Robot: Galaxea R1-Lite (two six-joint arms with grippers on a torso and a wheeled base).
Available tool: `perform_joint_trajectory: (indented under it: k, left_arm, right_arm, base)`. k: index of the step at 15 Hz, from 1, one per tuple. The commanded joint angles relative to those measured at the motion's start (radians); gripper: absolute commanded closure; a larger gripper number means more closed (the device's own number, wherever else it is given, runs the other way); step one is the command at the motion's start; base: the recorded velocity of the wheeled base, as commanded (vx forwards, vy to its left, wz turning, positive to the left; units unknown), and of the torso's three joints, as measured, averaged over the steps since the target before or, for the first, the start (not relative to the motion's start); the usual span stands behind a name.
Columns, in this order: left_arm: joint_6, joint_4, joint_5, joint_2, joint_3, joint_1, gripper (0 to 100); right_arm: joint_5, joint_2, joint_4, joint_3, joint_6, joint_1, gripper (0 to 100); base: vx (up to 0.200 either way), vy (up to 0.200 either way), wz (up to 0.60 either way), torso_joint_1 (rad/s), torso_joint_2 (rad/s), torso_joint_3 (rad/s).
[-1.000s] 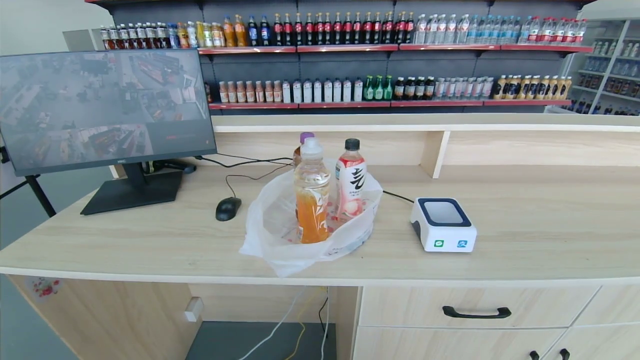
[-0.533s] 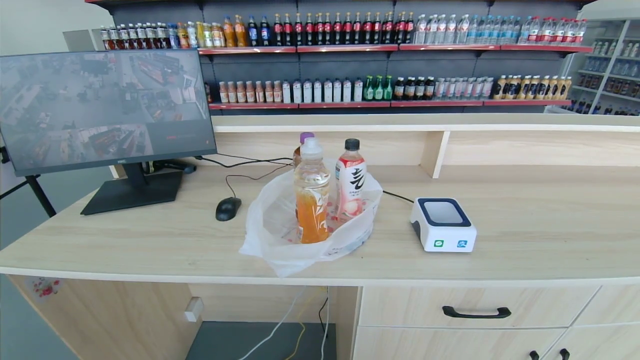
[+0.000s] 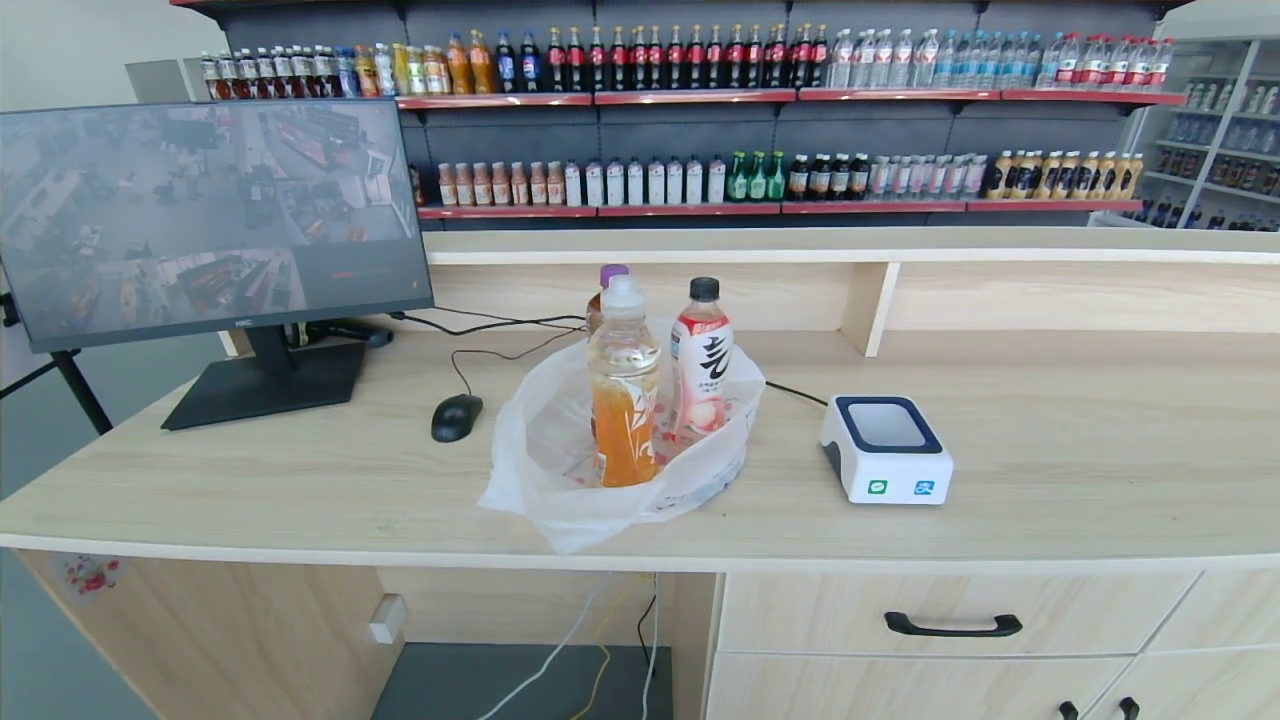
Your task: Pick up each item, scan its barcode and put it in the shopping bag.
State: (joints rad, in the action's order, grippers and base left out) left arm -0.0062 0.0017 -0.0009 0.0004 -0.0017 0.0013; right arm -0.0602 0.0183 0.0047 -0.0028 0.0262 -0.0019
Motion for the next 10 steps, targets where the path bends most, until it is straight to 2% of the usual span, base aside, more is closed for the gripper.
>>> perform_joint_trajectory:
  k: [1,4,9,10]
  left_arm:
    - [-0.001,0.000,0.001,0.000,0.000,0.000,0]
    - [0.002,0.000,-0.001,0.000,0.000,-0.001,0]
    - [0.002,0.001,-0.001,0.000,0.000,0.000,0]
    - [0.002,0.001,-0.001,0.000,0.000,-0.001,0]
  right_arm:
    - [-0.001,-0.018,-0.002,0.001,0.021,0.003,0]
    - [-0.001,-0.018,-0.002,0.001,0.015,0.003,0]
    - [-0.001,-0.018,-0.002,0.001,0.015,0.003,0]
    - [-0.001,-0.018,-0.002,0.001,0.015,0.003,0]
  base:
    - [-0.200,0.000,0.00,0.002,0.00,0.002]
    - [-0.200,0.000,0.00,0.014,0.00,0.001]
    - [0.000,0.000,0.00,0.000,0.00,0.000]
    - [0.000,-0.200,0.00,0.017,0.00,0.002]
